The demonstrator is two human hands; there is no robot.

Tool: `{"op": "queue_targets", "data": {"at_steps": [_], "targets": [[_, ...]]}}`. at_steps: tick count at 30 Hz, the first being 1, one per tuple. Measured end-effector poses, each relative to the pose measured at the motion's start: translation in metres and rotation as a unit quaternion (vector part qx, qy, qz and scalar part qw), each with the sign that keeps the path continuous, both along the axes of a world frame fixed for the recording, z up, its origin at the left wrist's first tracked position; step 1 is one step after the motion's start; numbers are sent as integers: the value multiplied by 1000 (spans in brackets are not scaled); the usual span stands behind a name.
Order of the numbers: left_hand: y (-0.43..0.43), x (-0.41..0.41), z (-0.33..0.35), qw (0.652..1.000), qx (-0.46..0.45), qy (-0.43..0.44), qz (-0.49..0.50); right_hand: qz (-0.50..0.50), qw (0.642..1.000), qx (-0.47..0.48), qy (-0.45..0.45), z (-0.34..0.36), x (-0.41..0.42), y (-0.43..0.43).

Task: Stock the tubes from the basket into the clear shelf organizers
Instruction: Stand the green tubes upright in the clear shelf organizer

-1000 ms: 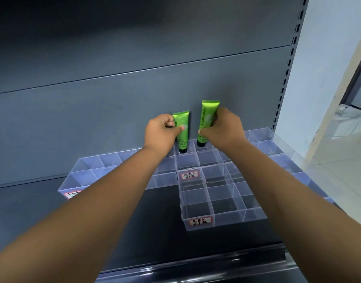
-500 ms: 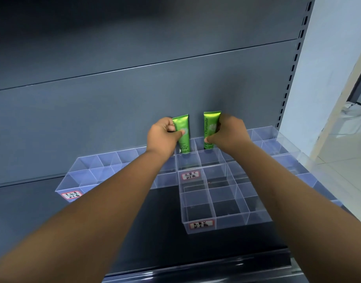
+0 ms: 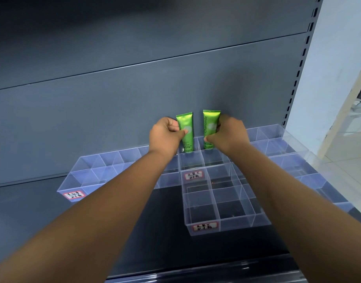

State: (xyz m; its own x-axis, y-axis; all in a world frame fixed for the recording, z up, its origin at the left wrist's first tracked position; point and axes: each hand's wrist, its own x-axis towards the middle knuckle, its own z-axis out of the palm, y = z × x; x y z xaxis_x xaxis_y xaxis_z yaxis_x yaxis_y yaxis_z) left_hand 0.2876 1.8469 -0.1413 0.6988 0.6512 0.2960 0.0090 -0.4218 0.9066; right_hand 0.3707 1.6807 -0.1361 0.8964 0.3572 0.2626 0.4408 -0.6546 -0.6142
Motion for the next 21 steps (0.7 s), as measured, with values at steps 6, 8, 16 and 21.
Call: {"op": "queue_targets", "data": {"at_steps": [6, 8, 16, 21], "targets": [[-1, -1, -2, 1000, -5, 12, 9, 15, 1000, 7, 2, -4, 1, 3], [-2, -2, -3, 1000, -8, 20, 11, 17, 1000, 2, 1, -4, 2, 4], [-7, -9, -8, 999, -2, 46, 6, 17, 1000, -1, 3, -3, 1, 6], [-11, -14, -2, 998, 13, 60, 25, 19, 1000, -13, 8, -4, 0, 7]]}}
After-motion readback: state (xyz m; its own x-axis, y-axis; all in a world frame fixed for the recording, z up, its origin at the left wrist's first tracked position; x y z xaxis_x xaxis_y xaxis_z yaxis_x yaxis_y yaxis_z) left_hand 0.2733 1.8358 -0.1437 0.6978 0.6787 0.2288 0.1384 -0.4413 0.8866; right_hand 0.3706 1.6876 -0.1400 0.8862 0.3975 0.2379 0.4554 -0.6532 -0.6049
